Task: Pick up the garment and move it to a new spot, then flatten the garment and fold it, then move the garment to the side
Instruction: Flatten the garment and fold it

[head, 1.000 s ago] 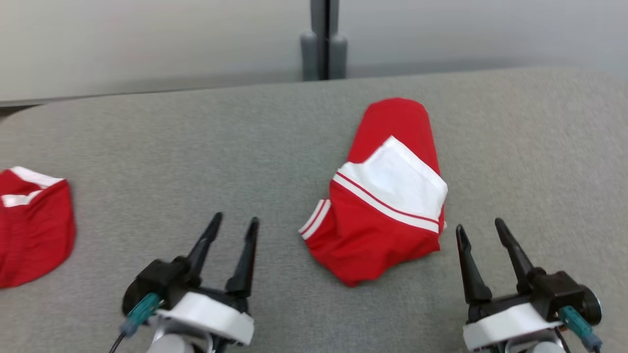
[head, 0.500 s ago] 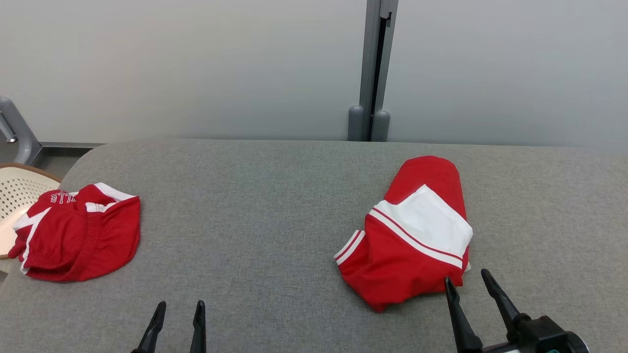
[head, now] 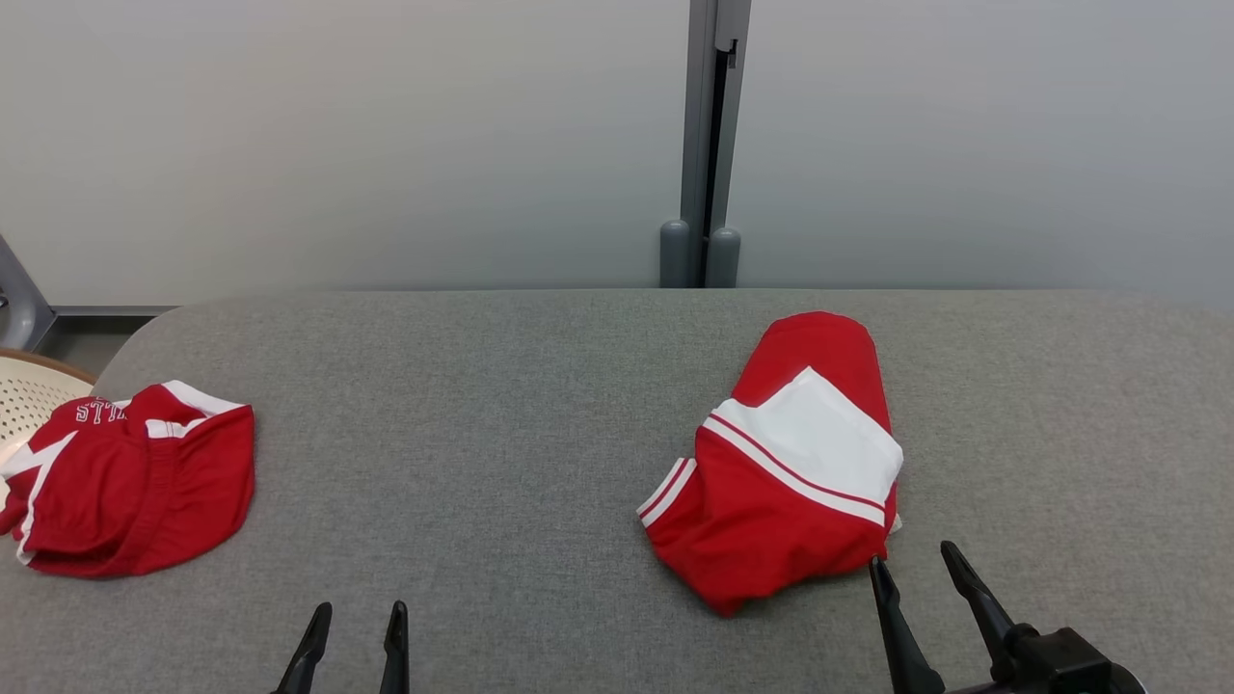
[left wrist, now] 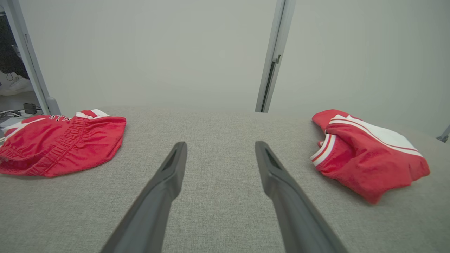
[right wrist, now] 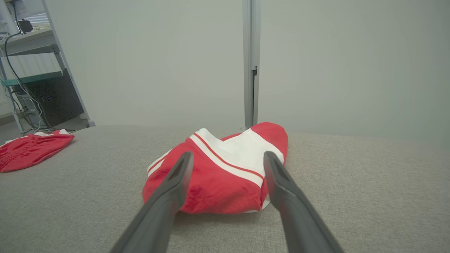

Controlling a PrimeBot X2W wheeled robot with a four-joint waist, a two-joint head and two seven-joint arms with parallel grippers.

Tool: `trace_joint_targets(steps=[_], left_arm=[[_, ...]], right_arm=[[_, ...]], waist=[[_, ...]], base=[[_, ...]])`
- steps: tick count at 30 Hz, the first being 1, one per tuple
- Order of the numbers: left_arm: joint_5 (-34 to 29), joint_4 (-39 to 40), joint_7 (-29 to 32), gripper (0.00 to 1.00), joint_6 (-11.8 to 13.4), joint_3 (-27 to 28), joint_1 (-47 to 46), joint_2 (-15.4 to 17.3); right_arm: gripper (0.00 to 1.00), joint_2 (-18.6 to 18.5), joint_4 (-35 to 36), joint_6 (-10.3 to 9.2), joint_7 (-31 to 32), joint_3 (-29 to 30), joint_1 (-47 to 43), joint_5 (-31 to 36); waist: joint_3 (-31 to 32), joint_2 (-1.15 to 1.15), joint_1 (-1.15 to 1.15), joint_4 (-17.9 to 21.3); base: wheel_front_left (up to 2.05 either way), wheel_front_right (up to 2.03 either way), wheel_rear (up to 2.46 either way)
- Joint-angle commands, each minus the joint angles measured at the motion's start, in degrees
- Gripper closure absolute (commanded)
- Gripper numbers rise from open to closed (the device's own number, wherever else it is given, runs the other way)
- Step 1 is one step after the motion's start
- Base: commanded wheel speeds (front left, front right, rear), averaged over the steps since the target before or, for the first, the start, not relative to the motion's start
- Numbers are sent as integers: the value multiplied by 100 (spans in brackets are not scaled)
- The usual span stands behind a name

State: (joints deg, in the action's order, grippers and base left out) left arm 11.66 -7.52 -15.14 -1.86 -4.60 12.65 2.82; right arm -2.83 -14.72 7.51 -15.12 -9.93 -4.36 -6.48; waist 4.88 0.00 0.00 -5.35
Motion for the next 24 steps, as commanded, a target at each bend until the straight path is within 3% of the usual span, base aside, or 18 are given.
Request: trace_joint_targets(steps=[1,17,24], left_arm=[[-36,-4,-1,0,34,14,-18,16],[-33,-72,-1,0,84,-57,-105,15],[-25,-311,0,0,-120,-401,-585,13]], right_arm=[[0,-11,-20,-4,-5,-9,38,-10],[0,-12,15,-4,-5,2,91,4],[0,-13,66,-4,-5,-74,241,60]], waist=[[2,0,0,5],[-75,0,0,91],[-338,0,0,343]], base=[[0,0,0],[0,0,0],[0,0,0]])
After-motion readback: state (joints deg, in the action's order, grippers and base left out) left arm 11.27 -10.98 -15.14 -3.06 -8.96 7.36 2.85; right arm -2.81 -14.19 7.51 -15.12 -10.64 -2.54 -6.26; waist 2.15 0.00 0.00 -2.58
